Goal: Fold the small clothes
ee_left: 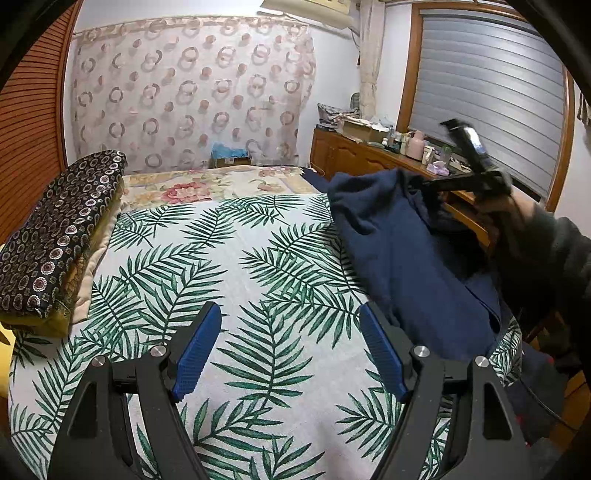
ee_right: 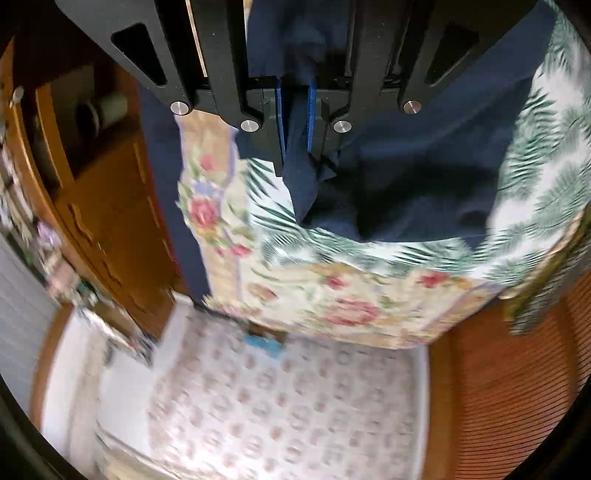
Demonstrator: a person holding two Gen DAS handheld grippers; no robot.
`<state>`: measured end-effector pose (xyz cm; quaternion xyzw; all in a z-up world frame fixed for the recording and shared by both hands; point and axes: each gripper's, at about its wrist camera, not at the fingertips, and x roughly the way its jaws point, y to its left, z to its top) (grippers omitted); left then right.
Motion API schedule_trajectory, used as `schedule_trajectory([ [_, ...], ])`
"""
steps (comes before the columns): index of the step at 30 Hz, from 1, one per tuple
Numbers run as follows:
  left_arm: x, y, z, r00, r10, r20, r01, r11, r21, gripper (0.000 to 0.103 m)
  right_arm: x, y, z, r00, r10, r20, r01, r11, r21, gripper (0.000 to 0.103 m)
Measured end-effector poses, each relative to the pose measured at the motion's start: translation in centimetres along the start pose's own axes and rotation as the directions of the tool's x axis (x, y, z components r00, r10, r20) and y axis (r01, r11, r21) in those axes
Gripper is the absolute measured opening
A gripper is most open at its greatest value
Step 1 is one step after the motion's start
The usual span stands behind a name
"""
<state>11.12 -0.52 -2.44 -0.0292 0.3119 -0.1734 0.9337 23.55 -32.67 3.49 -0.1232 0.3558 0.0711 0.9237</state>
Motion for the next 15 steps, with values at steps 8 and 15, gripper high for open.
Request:
schedule_trajectory([
  [8, 0.4, -0.7, -0.1, 1.0, -0.014, -0.012, 0.014, 1.0, 0.01, 0.078, -0.8, 0.7, 0.0, 0.999, -0.034, 0.015, 0.033, 0.997, 0.066, 0.052],
  [15, 0.8, -2.1, -0.3, 0.999, -0.044, -0.026, 0.044, 0.999, 0.025, 0.078, -6.7, 3.0, -6.2, 0.997, 0.064, 0.04, -0.064, 0.998, 0.001, 0.053],
])
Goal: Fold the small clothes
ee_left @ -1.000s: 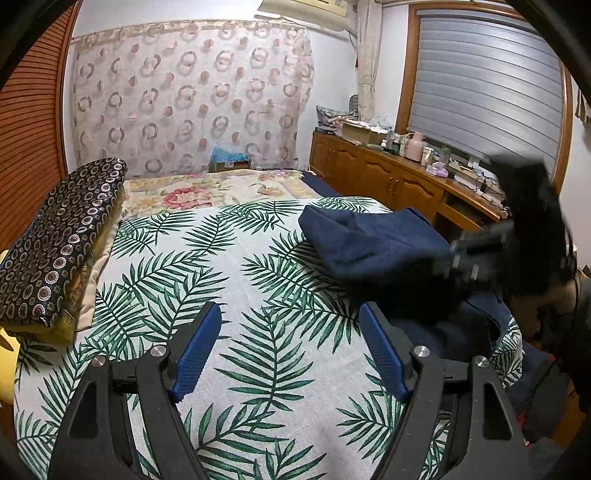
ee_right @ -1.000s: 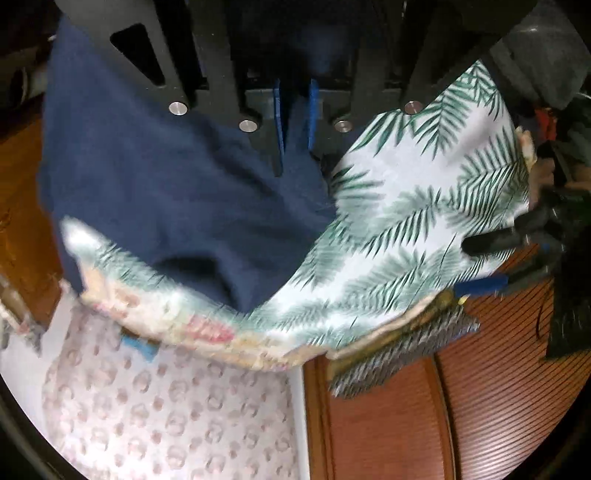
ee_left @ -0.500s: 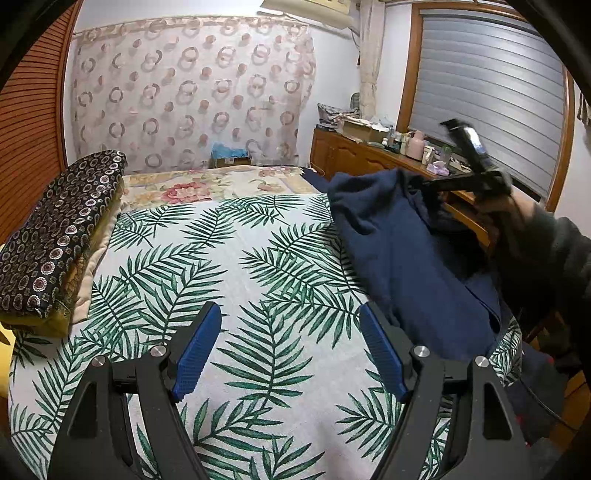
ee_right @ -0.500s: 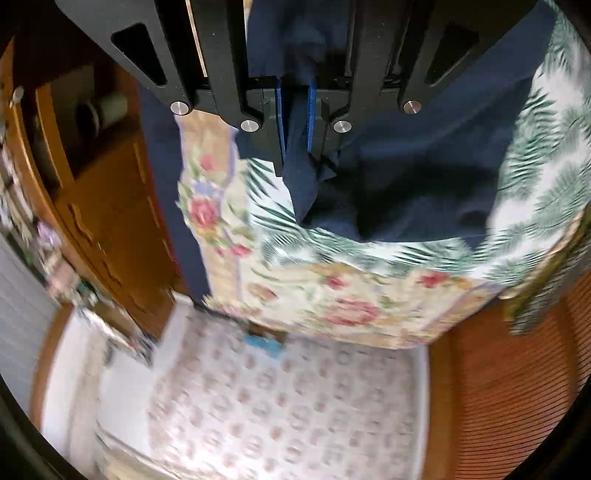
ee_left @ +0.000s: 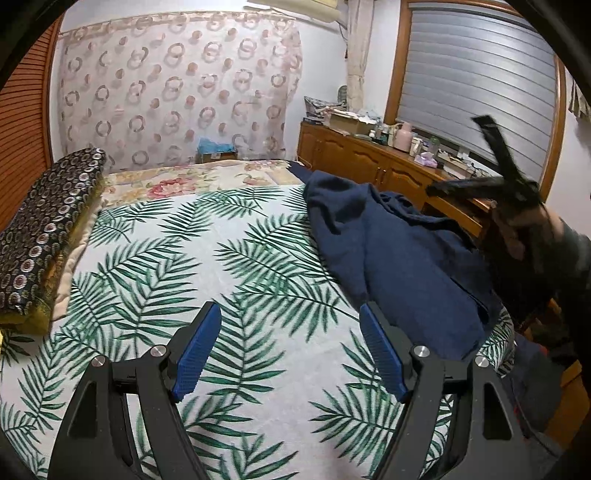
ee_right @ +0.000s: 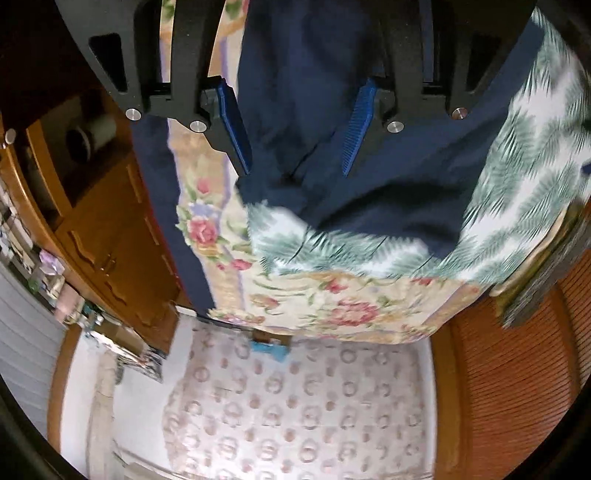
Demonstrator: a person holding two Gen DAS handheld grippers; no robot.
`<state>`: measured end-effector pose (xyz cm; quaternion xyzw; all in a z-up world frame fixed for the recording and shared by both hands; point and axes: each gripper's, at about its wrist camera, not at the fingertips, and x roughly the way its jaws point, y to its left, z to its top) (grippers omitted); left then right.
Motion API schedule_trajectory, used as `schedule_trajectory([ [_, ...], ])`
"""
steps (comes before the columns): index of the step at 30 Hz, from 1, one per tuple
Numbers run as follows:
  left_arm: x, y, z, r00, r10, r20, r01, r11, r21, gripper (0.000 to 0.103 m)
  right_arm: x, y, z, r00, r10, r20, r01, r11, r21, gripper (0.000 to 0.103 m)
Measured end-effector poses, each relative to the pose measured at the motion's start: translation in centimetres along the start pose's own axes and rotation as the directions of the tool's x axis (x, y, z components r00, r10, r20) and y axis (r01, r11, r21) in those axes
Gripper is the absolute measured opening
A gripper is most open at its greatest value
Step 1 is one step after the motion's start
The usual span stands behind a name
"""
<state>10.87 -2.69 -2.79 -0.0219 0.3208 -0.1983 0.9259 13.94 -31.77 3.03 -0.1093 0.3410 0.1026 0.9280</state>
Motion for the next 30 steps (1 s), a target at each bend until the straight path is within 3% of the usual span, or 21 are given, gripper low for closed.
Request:
schedule_trajectory([
  [6, 0.6, -1.9, -0.2, 0.999, -0.035, -0.021, 0.035, 0.999, 0.025, 0.078, -2.4, 3.8, -6.4, 0.993, 0.111, -0.036, -0.113, 0.993, -0.044, 0.053],
  [10, 1.2, -3.1, -0.4, 0.997, -0.057, -0.046, 0.059, 0.997, 0.042, 0.078, -1.4, 5.3, -9.2, 0.986, 0.131, -0.1, -0.138, 0.989, -0.06, 0.053],
  [15, 1.8, -4.4, -0.7, 0.995, -0.071, -0.072, 0.075, 0.995, 0.065, 0.078, -0.7, 4.9, -10.8, 0.989, 0.09, -0.12, -0.102, 0.99, -0.098, 0.052],
  [16, 1.8, -4.7, -0.8, 0.994, -0.074, -0.076, 0.08, 0.994, 0.07, 0.078, -1.1, 4.6, -11.0, 0.989, 0.093, -0.116, -0.104, 0.99, -0.093, 0.045],
  [17, 1.8, -4.8, -0.8, 0.994, -0.076, -0.079, 0.081, 0.994, 0.073, 0.078, -1.4, 4.4, -11.2, 0.989, 0.09, -0.117, -0.102, 0.99, -0.094, 0.026],
  [19, 2.0, -5.2, -1.0, 0.993, -0.078, -0.085, 0.085, 0.993, 0.078, 0.078, -2.4, 3.9, -12.0, 0.991, 0.08, -0.106, -0.09, 0.991, -0.096, 0.013],
  [24, 2.1, -6.0, -1.2, 0.992, -0.084, -0.094, 0.093, 0.991, 0.093, 0.078, -6.6, 2.8, -13.9, 0.996, 0.045, -0.071, -0.046, 0.999, -0.015, 0.008],
  [30, 2.2, -6.2, -1.0, 0.992, -0.081, -0.096, 0.09, 0.992, 0.094, 0.078, -9.3, 0.7, -16.4, 0.995, -0.023, -0.094, 0.03, 0.997, 0.068, 0.008],
])
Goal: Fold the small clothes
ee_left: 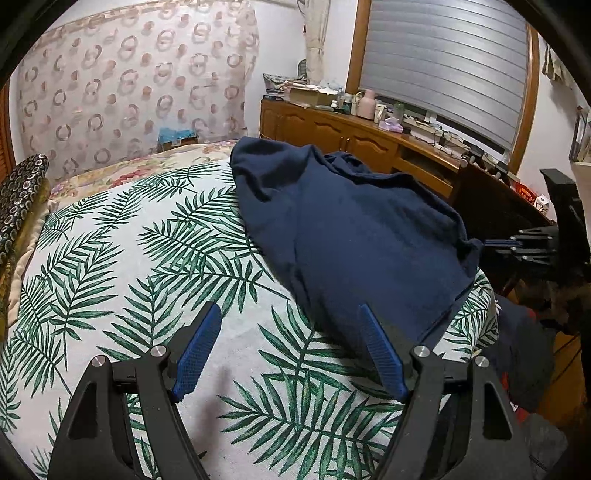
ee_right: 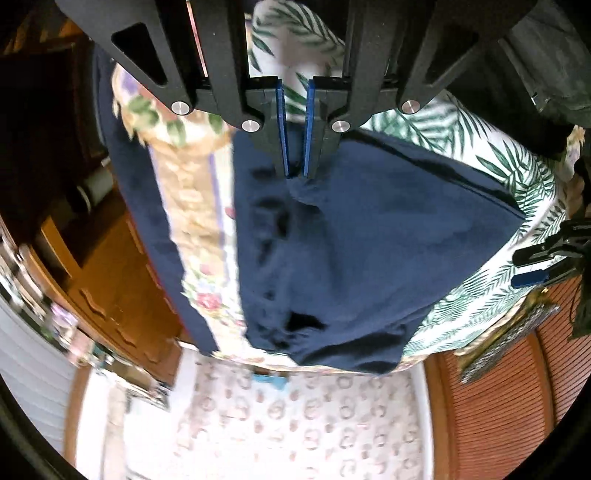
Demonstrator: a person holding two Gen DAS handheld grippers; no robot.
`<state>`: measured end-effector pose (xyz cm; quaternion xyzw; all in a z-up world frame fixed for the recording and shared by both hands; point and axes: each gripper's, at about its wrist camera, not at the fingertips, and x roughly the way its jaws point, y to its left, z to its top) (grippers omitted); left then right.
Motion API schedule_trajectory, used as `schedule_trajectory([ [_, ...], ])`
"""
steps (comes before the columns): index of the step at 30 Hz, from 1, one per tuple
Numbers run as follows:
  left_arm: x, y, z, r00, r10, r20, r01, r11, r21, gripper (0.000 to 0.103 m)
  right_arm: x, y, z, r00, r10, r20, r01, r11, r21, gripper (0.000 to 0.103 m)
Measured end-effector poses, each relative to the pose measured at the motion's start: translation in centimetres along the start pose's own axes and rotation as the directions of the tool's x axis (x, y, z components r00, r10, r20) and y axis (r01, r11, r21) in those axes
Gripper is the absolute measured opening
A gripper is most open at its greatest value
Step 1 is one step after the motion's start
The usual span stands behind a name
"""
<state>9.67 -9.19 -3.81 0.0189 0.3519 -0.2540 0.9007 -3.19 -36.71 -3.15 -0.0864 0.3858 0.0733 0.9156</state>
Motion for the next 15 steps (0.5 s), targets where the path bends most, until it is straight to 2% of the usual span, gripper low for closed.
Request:
schedule_trajectory([
  [5, 0.1, 0.6, 0.8, 1.0, 0.008, 0.007, -0.008, 1.0, -0.003, 0.078, -0.4, -0.4, 1.0, 0.998, -0.066, 0.015, 0.066, 0.998, 0.018, 0.009],
  [6, 0.2, 0.7, 1.1, 1.0, 0.01, 0.008, -0.01, 1.0, -0.003, 0.078, -0.3, -0.4, 1.5, 0.997, -0.077, 0.021, 0.077, 0.997, 0.023, 0.012],
  [7, 0.3, 1.0, 1.4, 1.0, 0.011, 0.009, -0.011, 1.0, -0.003, 0.078, -0.3, -0.6, 1.9, 0.996, -0.083, 0.034, 0.082, 0.996, 0.029, 0.02],
  [8, 0.6, 1.2, 1.9, 1.0, 0.013, 0.008, -0.013, 1.0, 0.0, 0.078, -0.1, -0.3, 2.4, 0.996, -0.076, 0.053, 0.075, 0.997, 0.032, 0.024],
  [11, 1.7, 1.6, 3.5, 1.0, 0.025, 0.009, -0.025, 1.0, 0.016, 0.078, 1.1, -0.3, 4.5, 0.994, -0.063, 0.09, 0.06, 0.998, 0.028, 0.027],
  [15, 4.0, 2.5, 6.2, 0.999, 0.034, -0.001, -0.034, 0.999, 0.019, 0.078, 3.4, -0.3, 8.0, 0.99, 0.007, 0.14, -0.008, 1.0, 0.01, 0.032],
])
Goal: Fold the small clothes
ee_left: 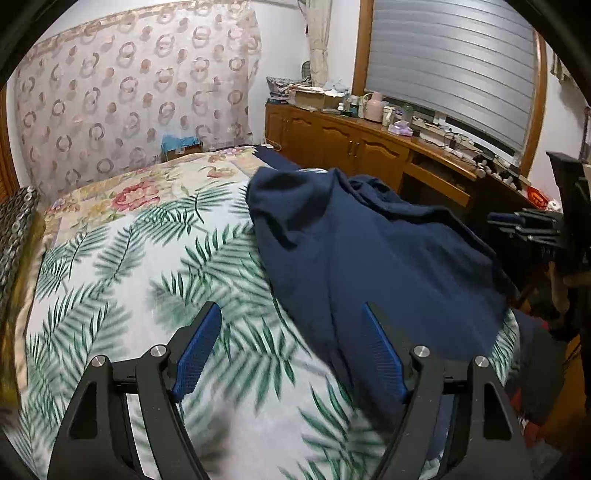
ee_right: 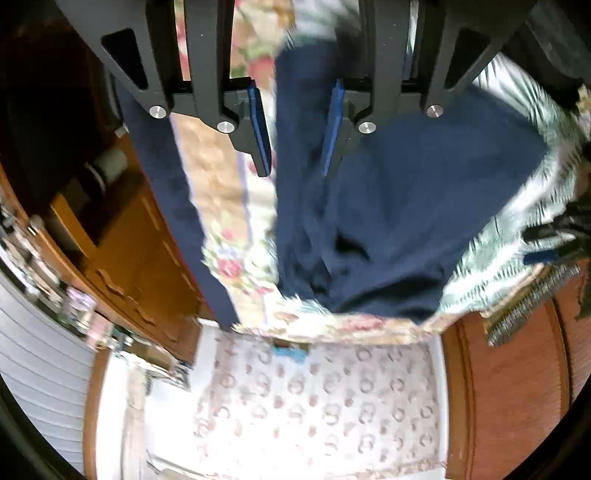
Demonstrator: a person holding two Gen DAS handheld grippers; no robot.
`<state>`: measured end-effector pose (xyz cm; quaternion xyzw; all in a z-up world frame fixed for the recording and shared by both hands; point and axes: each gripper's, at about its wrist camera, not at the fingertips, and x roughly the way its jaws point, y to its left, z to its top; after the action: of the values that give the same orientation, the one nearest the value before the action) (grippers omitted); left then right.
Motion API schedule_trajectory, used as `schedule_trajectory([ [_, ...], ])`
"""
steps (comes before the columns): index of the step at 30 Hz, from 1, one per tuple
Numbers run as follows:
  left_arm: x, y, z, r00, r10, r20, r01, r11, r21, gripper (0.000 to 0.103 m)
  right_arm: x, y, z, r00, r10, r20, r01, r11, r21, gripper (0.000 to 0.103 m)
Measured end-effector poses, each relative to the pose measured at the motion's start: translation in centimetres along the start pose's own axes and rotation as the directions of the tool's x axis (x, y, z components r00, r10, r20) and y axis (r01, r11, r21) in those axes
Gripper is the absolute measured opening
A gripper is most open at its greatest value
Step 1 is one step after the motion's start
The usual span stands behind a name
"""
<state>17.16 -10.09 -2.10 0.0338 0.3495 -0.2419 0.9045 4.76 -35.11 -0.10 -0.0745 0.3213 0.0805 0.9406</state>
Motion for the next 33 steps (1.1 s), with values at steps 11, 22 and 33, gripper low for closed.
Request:
schedule_trajectory([
  [11, 6.3, 1.8, 5.9, 1.0, 0.009, -0.03, -0.009, 1.0, 0.0, 0.05, 12.3, 0.5, 8.0, 0.978, 0.182, -0.097, -0.189, 0.979, -0.073, 0.039],
  [22, 11.4, 3.2, 9.3, 0.998, 0.01, -0.06, -0.01, 1.0, -0.004, 0.048, 13.8, -2.3, 10.5, 0.955, 0.277, -0.109, -0.284, 0.958, -0.052, 0.007],
  [33, 13.7, 4.9, 9.4, 0.995, 0.025, -0.1, -0.027, 0.999, -0.026, 0.048, 11.8, -7.9, 10.3, 0.996, 0.074, -0.039, -0.071, 0.995, 0.076, 0.014],
])
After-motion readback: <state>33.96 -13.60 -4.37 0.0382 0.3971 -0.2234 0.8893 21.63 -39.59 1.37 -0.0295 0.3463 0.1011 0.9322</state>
